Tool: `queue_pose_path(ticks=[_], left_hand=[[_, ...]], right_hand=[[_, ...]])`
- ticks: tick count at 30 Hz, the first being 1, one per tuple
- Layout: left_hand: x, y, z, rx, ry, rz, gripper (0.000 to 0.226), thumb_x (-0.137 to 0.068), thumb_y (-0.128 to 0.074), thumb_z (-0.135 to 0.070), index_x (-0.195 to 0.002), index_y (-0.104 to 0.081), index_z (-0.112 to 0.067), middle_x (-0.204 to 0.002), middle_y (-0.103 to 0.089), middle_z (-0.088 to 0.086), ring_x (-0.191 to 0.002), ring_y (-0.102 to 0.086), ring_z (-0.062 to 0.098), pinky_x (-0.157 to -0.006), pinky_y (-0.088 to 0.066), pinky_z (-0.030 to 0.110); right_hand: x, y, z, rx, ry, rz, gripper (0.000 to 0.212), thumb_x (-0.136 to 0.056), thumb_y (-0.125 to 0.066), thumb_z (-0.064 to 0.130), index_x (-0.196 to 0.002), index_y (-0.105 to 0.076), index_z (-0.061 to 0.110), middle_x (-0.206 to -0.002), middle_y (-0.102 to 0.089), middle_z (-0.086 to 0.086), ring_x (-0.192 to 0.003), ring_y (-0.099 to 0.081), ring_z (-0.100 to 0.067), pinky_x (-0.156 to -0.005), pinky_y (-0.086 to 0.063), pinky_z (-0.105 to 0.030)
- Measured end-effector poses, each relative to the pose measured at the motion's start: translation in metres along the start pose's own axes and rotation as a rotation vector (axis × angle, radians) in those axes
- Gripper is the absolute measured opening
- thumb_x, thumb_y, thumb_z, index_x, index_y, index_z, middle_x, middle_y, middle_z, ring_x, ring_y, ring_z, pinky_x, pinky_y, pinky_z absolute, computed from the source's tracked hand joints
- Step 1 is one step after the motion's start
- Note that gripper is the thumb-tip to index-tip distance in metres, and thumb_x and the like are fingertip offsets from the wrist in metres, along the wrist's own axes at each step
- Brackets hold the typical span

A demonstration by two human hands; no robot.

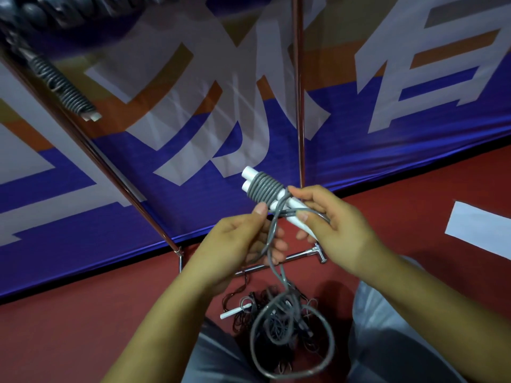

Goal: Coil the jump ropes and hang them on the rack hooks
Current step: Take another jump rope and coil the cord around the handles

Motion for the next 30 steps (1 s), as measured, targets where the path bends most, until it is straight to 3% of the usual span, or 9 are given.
queue_pose_path(ticks=[4,6,8,11,14,19,23,27,30], left_hand=[[-0.011,-0.011,0.014,0.281,0.18,0.257,0.047,-0.083,-0.046,-0.046,-0.092,-0.077,-0.012,-0.067,-0.069,0.009,-0.062,-0.067,0.018,-0.066,-0.055,0.028],[-0.015,-0.017,0.018,0.407,0.19,0.32,0.038,-0.074,-0.069,-0.046,-0.094,-0.078,-0.014,-0.063,-0.069,0.005,-0.06,-0.067,0.017,-0.07,-0.056,0.028],[-0.017,-0.021,0.021,0.52,0.193,0.356,0.045,-0.053,-0.091,-0.039,-0.087,-0.078,-0.013,-0.06,-0.067,0.004,-0.057,-0.066,0.015,-0.071,-0.056,0.03],[-0.015,-0.023,0.019,0.551,0.157,0.408,0.034,-0.052,-0.092,-0.023,-0.079,-0.077,-0.011,-0.079,-0.074,0.008,-0.064,-0.069,0.013,-0.066,-0.058,0.029],[-0.011,-0.019,0.009,0.359,0.068,0.287,0.012,-0.069,-0.072,-0.014,-0.08,-0.073,-0.009,-0.094,-0.073,0.012,-0.063,-0.067,0.009,-0.059,-0.056,0.022],[-0.015,0.0,-0.005,-0.241,-0.136,-0.026,0.011,-0.082,-0.068,-0.006,-0.084,-0.06,0.002,-0.068,-0.068,0.006,-0.058,-0.063,0.006,-0.06,-0.05,0.02],[-0.023,0.001,-0.017,-0.682,-0.306,-0.255,0.03,-0.085,-0.069,-0.014,-0.066,-0.048,-0.006,-0.064,-0.064,0.004,-0.057,-0.065,0.012,-0.053,-0.046,0.017],[-0.022,-0.008,-0.035,-0.837,-0.616,-0.365,0.03,-0.079,-0.051,-0.009,-0.058,-0.033,-0.019,-0.065,-0.039,-0.003,-0.058,-0.044,0.013,-0.053,-0.037,0.025],[-0.019,-0.002,-0.039,-0.717,-0.648,-0.379,0.018,-0.075,-0.048,-0.006,-0.06,-0.039,-0.008,-0.067,-0.042,0.002,-0.056,-0.053,0.018,-0.051,-0.044,0.032]], right_hand=[[0.001,0.0,0.004,0.072,0.077,-0.003,0.049,-0.094,-0.052,0.001,-0.109,-0.051,0.048,-0.096,-0.069,0.001,-0.068,-0.065,-0.01,-0.065,-0.05,-0.015],[0.002,0.003,0.004,0.117,0.121,-0.012,0.051,-0.094,-0.053,0.001,-0.112,-0.05,0.048,-0.096,-0.068,-0.006,-0.069,-0.065,-0.011,-0.066,-0.048,-0.012],[0.002,0.006,0.002,0.131,0.147,-0.019,0.05,-0.094,-0.054,0.003,-0.113,-0.05,0.049,-0.101,-0.067,-0.007,-0.075,-0.066,-0.011,-0.069,-0.048,-0.012],[0.004,0.008,0.002,0.19,0.196,-0.036,0.044,-0.089,-0.051,0.013,-0.115,-0.049,0.049,-0.113,-0.067,-0.006,-0.096,-0.064,-0.011,-0.084,-0.048,-0.014],[0.005,0.012,0.003,0.182,0.221,-0.067,0.045,-0.087,-0.05,0.012,-0.115,-0.05,0.048,-0.112,-0.067,-0.004,-0.096,-0.064,-0.009,-0.084,-0.045,-0.01],[0.003,0.01,-0.007,0.201,0.208,-0.124,0.046,-0.091,-0.054,0.001,-0.117,-0.054,0.039,-0.101,-0.067,-0.004,-0.071,-0.063,-0.014,-0.07,-0.047,-0.012],[-0.003,0.004,-0.011,0.128,0.141,-0.164,0.048,-0.093,-0.052,-0.002,-0.113,-0.053,0.042,-0.099,-0.065,0.005,-0.068,-0.064,-0.012,-0.063,-0.045,-0.009],[-0.006,0.008,-0.004,0.087,0.137,-0.198,0.05,-0.093,-0.051,-0.003,-0.11,-0.051,0.045,-0.098,-0.064,0.014,-0.065,-0.064,-0.01,-0.066,-0.048,-0.012],[-0.004,0.008,-0.004,0.087,0.122,-0.205,0.045,-0.093,-0.051,-0.002,-0.115,-0.053,0.038,-0.091,-0.062,0.015,-0.063,-0.062,-0.006,-0.063,-0.045,-0.009]])
Point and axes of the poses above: each hand's wrist, its own x-axis away from the middle knuckle, its own y-axis out of the back of the hand, z = x × y, the point moved 6 cm from there along -x, towards the middle knuckle
